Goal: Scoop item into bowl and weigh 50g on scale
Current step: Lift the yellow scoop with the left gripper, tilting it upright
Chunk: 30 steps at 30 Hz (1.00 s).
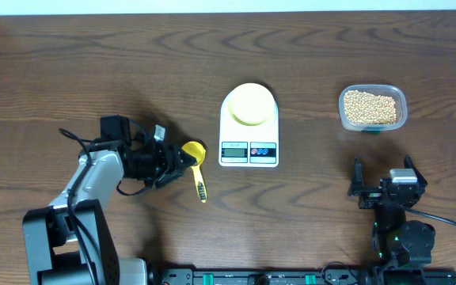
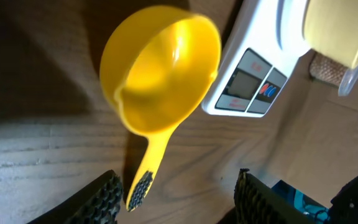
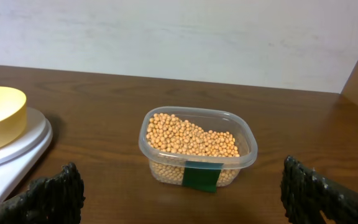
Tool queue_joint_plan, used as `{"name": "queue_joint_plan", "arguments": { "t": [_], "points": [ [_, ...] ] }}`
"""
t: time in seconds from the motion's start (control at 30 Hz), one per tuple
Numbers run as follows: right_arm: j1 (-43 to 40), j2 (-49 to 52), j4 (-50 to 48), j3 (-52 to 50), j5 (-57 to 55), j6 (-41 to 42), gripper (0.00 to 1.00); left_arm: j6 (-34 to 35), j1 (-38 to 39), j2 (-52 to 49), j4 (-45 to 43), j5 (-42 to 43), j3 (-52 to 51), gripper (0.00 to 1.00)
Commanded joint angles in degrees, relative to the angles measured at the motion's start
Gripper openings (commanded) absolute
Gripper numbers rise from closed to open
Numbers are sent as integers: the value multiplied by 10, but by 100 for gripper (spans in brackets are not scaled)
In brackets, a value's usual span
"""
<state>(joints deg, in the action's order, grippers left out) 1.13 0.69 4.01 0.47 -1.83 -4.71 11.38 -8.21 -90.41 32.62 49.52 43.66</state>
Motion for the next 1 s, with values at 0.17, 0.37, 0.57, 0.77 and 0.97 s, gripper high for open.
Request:
{"name": "queue_joint_plan", "arguments": {
  "t": [0.17, 0.37, 0.57, 0.77, 0.97],
  "points": [
    [0, -2, 1, -2, 0, -5, 99, -1, 35, 6, 16, -76, -38, 60],
    [0, -2, 1, -2, 0, -5, 99, 19, 48, 6, 3, -119, -38, 57],
    [0, -2, 1, -2, 0, -5, 99, 55, 57, 6, -22, -155, -41, 54],
    [0, -2, 1, -2, 0, -5, 99, 54, 76, 6, -41, -155, -41, 42],
    [0, -2, 1, -2, 0, -5, 99, 54, 95, 6, -50, -155, -42, 36]
  ]
}}
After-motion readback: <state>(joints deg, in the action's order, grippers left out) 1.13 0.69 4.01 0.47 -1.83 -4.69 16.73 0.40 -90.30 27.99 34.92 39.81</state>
